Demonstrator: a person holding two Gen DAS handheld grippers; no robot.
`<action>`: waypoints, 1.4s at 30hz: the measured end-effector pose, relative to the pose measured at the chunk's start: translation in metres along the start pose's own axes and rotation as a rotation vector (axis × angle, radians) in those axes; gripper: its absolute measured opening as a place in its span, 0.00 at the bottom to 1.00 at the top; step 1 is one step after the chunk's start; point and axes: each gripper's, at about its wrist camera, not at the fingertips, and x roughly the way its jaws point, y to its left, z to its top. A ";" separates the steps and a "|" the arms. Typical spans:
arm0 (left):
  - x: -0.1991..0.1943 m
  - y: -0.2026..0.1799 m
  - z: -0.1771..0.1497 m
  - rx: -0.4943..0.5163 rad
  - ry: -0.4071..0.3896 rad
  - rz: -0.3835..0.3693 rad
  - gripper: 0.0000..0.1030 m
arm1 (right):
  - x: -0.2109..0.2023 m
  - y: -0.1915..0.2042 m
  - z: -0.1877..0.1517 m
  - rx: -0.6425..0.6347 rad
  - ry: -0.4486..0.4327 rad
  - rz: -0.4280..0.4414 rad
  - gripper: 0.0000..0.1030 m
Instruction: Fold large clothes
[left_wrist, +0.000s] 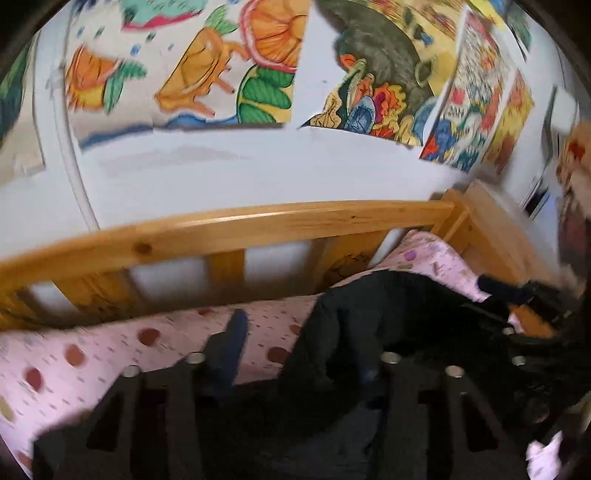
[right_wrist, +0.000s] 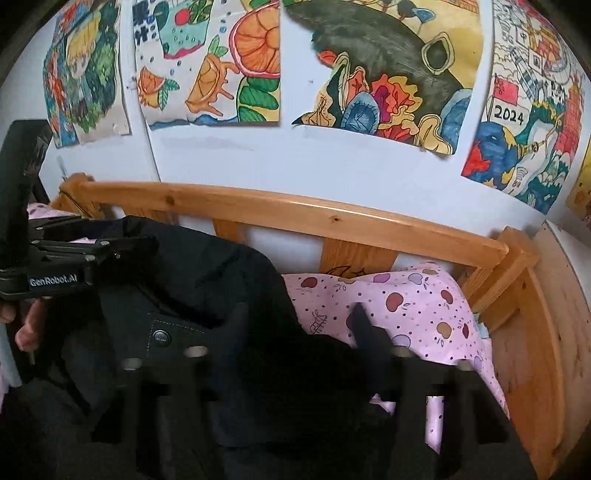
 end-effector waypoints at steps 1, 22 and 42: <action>-0.001 0.002 -0.002 -0.033 -0.006 -0.016 0.36 | -0.003 0.004 -0.001 -0.016 -0.008 -0.019 0.22; -0.137 -0.033 -0.124 0.395 -0.130 -0.239 0.06 | -0.121 0.004 -0.112 -0.014 -0.080 0.128 0.01; -0.115 -0.043 -0.178 0.578 -0.029 -0.186 0.08 | -0.041 0.011 -0.088 0.007 0.036 0.256 0.01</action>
